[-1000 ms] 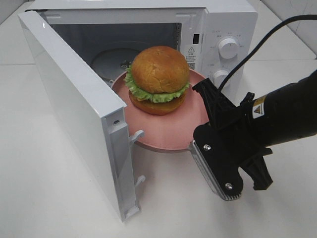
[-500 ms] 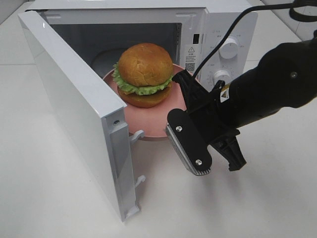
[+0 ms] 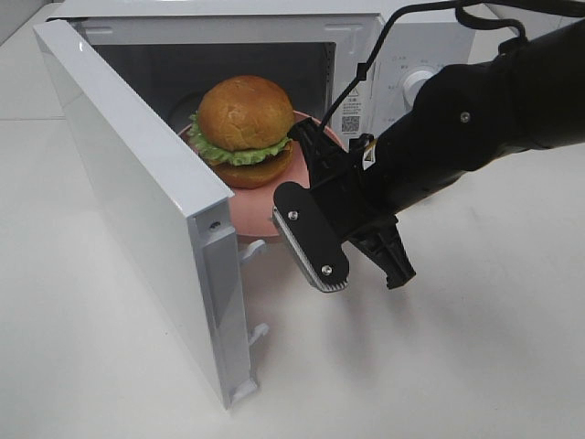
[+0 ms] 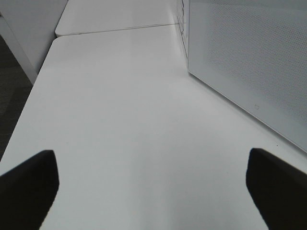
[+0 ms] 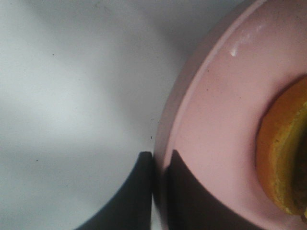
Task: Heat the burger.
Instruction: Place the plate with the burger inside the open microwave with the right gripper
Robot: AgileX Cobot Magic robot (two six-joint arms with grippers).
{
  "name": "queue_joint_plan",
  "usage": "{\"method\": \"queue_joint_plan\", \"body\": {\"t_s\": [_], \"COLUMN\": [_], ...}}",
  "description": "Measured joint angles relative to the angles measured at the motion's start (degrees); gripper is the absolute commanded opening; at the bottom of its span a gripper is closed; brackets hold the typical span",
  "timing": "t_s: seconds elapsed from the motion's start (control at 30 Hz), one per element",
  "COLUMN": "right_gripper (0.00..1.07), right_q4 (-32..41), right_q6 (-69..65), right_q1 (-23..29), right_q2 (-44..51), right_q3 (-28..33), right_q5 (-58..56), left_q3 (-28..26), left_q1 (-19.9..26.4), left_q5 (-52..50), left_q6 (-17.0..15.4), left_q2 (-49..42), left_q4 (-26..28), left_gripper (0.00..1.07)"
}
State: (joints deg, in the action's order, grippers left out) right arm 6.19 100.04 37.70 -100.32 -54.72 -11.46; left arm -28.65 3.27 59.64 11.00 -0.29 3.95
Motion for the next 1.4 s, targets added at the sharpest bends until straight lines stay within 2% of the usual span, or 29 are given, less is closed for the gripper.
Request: {"method": "queue_joint_plan", "body": {"t_s": [0.23,0.7,1.4], "right_gripper": [0.0,0.0,0.0], "right_q4": [-0.69,-1.72,-3.61], "right_q6": [0.0,-0.06,-7.73], "right_q1": [-1.03,-2.01,-2.01], "right_q2": [-3.72,-8.25,-15.36], "right_q3": [-4.98,-11.17,-23.03], "right_q5": [-1.95,-3.55,-7.51], "left_q3": [0.0,0.0,0.0], "left_q1": [0.0,0.0,0.0], "left_q5": [0.0,0.0,0.0], "left_q6": [0.0,0.0,0.0], "left_q2": [0.0,0.0,0.0], "left_q4": [0.0,0.0,0.0], "left_gripper": [1.0,1.0,1.0]}}
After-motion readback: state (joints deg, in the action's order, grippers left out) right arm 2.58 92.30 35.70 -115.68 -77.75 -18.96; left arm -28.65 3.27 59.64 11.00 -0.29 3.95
